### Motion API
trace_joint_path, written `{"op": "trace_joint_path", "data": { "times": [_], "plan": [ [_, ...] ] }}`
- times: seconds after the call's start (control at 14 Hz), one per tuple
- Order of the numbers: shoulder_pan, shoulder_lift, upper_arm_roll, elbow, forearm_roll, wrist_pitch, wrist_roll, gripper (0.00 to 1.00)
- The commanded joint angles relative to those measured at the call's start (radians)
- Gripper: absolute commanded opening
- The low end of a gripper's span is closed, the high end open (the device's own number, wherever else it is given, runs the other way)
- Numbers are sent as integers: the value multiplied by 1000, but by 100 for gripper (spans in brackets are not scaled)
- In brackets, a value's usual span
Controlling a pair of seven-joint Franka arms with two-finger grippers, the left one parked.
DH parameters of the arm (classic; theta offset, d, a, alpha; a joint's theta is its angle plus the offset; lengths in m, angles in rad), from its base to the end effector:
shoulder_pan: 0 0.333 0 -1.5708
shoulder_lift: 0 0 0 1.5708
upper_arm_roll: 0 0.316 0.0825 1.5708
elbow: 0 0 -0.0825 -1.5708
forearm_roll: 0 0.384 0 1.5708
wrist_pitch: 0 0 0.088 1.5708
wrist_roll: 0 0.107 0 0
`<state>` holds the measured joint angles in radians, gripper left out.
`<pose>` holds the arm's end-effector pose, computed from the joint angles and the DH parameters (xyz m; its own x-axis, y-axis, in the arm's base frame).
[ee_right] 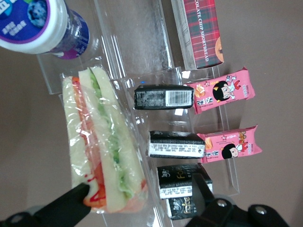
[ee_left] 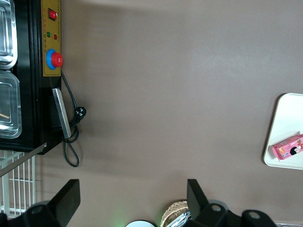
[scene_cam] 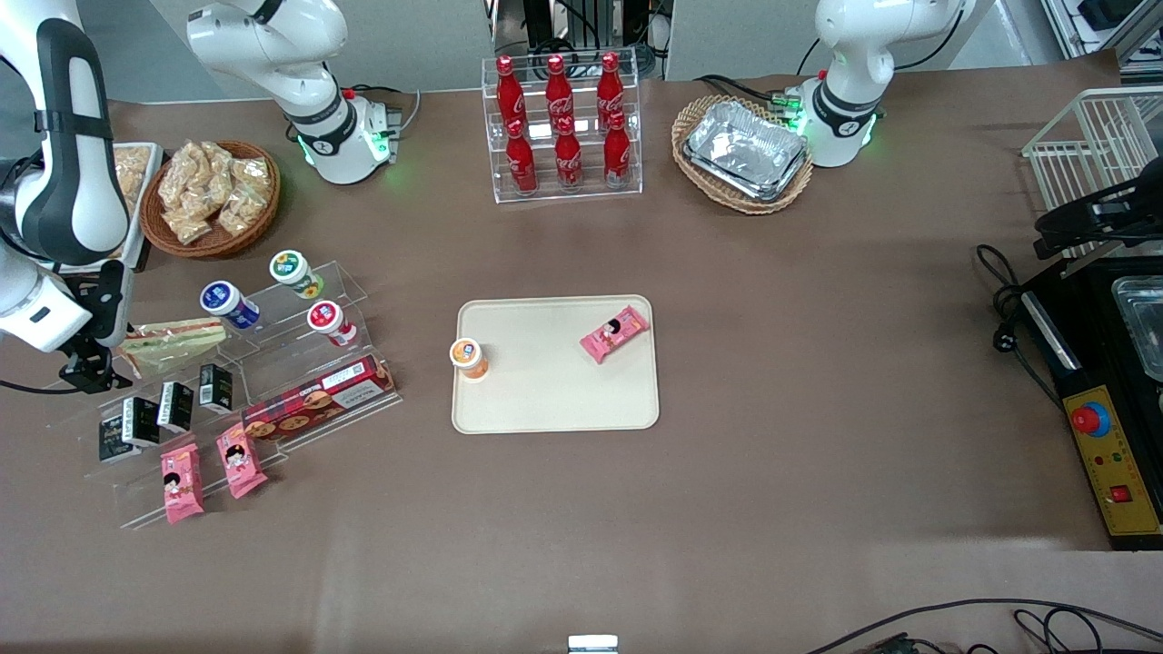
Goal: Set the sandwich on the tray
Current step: 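Lower the open right gripper around the wrapped triangular sandwich, then close the right gripper on the sandwich and lift it off the rack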
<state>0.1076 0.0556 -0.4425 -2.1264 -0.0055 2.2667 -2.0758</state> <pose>0.5277 -0.1819 0.3949 -0.1716 0.9828 -0.0682 0.9822 0.1760 0.0649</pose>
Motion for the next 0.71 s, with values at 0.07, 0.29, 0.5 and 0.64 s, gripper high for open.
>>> {"op": "trace_joint_path", "data": {
  "times": [0.07, 0.29, 0.5, 0.64],
  "plan": [
    [-3, -3, -4, -29, 6, 21, -4, 40],
    [-6, -5, -4, -29, 4, 14, -6, 0],
    [-14, -3, -5, -27, 6, 14, -7, 0],
    [-13, -5, -5, -17, 15, -2, -4, 0]
  ]
}}
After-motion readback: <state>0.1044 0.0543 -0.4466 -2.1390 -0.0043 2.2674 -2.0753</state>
